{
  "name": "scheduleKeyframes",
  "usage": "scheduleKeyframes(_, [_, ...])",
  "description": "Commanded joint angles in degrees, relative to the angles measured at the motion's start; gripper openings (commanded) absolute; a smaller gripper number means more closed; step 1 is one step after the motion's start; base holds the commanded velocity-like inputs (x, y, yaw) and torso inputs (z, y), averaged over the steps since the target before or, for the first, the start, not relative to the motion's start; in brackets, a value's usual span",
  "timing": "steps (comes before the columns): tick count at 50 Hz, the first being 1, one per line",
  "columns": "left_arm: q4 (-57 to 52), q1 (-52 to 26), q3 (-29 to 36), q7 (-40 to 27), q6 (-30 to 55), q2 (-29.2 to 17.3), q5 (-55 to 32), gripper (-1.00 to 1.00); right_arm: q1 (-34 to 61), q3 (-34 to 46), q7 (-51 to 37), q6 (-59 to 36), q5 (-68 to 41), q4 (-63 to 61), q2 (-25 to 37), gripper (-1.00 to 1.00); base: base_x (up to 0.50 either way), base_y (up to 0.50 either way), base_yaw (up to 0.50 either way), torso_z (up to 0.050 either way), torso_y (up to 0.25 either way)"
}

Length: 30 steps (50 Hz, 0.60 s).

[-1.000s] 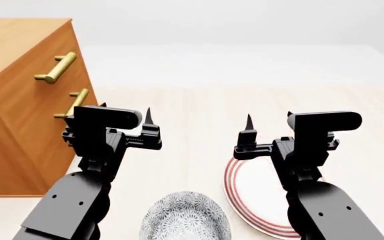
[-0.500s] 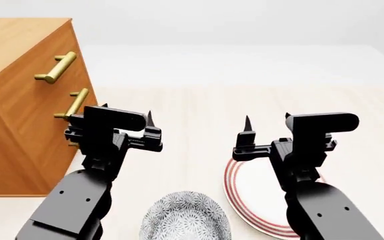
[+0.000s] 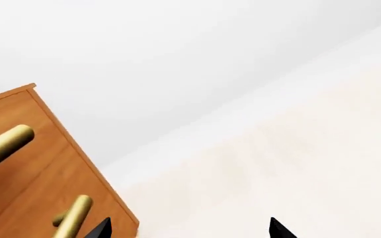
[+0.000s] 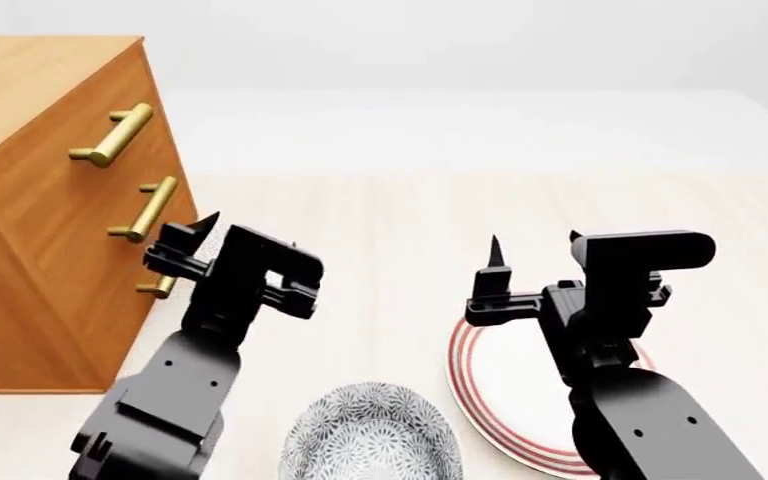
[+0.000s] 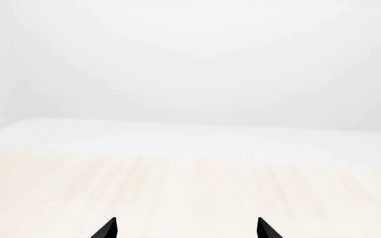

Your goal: Open the bottom drawer of the cabinet.

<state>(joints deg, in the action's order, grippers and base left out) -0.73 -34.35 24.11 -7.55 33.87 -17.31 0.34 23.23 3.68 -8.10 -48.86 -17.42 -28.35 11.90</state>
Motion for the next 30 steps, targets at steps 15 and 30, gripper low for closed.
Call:
scheduleKeyframes(15, [14.03,-3.5,8.09,-1.38,-6.76,-2.32,7.7,1.0,-0.09,0.0,-0.51,0.46,-0.91,0.26,0.48,1.0,0.0,0.0,0.0,0.0,0.0])
scheduleKeyframes(30, [23.12,-5.0,11.67,-4.01,-9.85,-1.98,11.59,1.0,-0.25,0.16,-0.8,1.0,-1.35,0.72,0.6,1.0,0.0,0.0,0.0,0.0,0.0])
